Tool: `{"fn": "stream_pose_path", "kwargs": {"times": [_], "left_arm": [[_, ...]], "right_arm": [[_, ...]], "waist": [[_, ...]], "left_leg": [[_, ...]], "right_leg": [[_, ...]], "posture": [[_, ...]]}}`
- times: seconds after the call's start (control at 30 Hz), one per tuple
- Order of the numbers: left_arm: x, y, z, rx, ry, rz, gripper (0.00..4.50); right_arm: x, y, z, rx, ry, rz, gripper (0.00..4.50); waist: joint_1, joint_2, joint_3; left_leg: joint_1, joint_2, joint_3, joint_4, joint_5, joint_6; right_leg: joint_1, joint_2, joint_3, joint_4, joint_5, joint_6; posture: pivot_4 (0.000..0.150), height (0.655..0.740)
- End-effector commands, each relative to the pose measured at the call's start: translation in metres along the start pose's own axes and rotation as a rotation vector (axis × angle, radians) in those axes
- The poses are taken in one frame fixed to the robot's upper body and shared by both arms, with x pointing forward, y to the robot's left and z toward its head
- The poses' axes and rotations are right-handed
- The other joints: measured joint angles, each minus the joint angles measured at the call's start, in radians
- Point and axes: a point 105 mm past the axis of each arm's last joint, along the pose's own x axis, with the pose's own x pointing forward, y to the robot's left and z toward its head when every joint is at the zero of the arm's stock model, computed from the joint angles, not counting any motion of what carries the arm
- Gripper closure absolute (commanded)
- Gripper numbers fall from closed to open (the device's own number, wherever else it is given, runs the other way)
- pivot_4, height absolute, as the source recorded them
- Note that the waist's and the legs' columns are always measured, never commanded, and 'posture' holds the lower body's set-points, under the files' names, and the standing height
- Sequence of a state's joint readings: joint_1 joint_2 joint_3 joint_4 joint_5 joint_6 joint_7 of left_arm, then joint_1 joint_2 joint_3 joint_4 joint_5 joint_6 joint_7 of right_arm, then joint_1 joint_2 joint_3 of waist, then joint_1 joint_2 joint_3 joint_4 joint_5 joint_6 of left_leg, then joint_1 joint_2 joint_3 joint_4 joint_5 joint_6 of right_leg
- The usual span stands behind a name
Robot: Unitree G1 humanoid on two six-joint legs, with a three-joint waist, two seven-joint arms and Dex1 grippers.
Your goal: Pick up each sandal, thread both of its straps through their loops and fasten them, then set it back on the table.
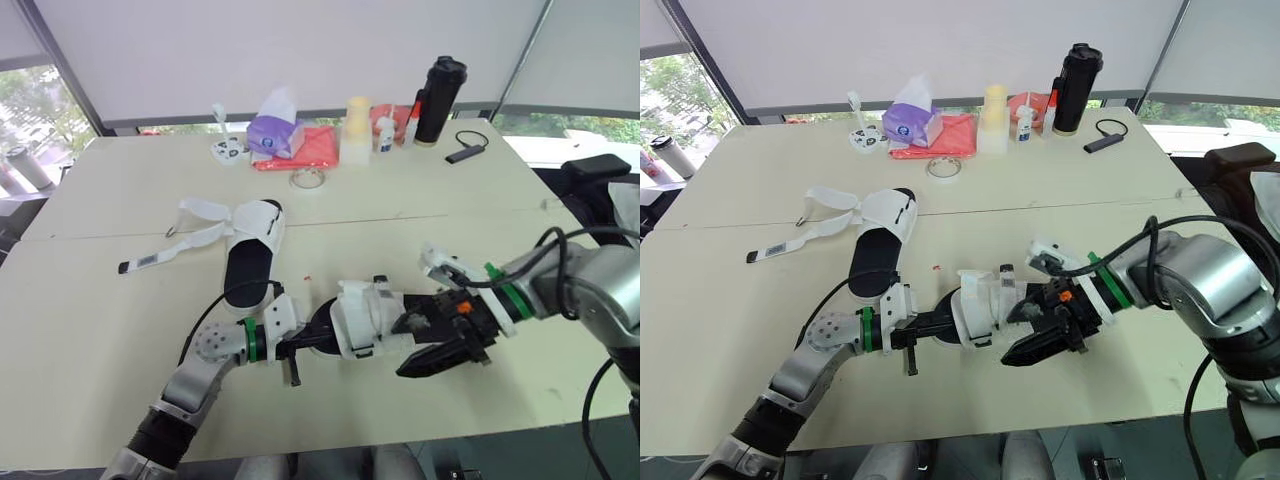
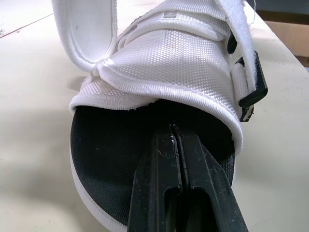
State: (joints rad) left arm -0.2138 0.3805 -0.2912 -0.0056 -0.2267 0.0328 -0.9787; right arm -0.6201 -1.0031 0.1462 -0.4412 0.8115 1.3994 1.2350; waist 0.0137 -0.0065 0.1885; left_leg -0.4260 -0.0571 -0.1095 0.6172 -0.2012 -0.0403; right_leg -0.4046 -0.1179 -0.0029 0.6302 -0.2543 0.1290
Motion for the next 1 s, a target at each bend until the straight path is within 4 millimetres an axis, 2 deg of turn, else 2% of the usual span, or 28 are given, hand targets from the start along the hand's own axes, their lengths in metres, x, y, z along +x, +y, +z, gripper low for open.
{"fn": "stream_pose_path", "kwargs": {"times": [0.03, 0.17, 0.3, 0.47, 0.7, 1.0], "left_arm": [[0.002, -0.003, -0.003, -0.004, 0.011, -0.012, 4.50], [0.001, -0.003, -0.002, 0.001, 0.015, -0.022, 4.50], [0.000, -0.003, -0.002, 0.001, 0.018, -0.025, 4.50], [0.001, -0.003, -0.001, 0.002, 0.016, -0.029, 4.50], [0.004, -0.007, -0.004, 0.014, 0.025, -0.054, 4.50], [0.007, -0.007, -0.004, 0.011, 0.020, -0.065, 4.50]], "right_arm": [[0.006, 0.008, -0.004, 0.025, -0.045, 0.008, 0.07], [0.025, 0.005, -0.024, 0.104, -0.060, 0.008, 0.07], [0.038, -0.001, -0.031, 0.156, -0.101, -0.002, 0.07], [0.048, -0.008, -0.031, 0.182, -0.151, -0.043, 0.07], [0.050, -0.020, -0.027, 0.216, -0.221, -0.119, 0.07], [0.054, -0.013, -0.013, 0.188, -0.288, -0.129, 0.07]], "waist": [[0.000, -0.001, 0.000], [0.001, -0.001, 0.000], [-0.001, 0.000, 0.000], [-0.001, 0.000, 0.000], [-0.001, 0.000, 0.000], [-0.003, 0.000, 0.000]], "left_leg": [[0.000, 0.000, 0.000, 0.000, 0.000, 0.000], [0.000, 0.000, 0.000, 0.000, 0.000, 0.000], [0.000, 0.000, 0.000, 0.000, 0.000, 0.000], [0.000, 0.000, 0.000, 0.000, 0.000, 0.000], [0.000, 0.000, 0.000, 0.000, 0.000, 0.000], [0.001, 0.000, -0.001, 0.000, 0.000, 0.000]], "right_leg": [[0.000, 0.000, 0.000, 0.000, 0.000, 0.000], [0.000, 0.000, 0.000, 0.000, 0.000, 0.000], [0.000, 0.000, 0.000, 0.000, 0.000, 0.000], [0.001, 0.000, 0.000, 0.000, 0.000, 0.000], [0.001, 0.000, 0.000, 0.000, 0.000, 0.000], [0.001, 0.001, 0.000, 0.001, 0.000, -0.001]], "posture": [[0.150, 0.7400], [0.150, 0.7400], [0.150, 0.7400], [0.150, 0.7400], [0.150, 0.7400], [0.150, 0.7400]]}}
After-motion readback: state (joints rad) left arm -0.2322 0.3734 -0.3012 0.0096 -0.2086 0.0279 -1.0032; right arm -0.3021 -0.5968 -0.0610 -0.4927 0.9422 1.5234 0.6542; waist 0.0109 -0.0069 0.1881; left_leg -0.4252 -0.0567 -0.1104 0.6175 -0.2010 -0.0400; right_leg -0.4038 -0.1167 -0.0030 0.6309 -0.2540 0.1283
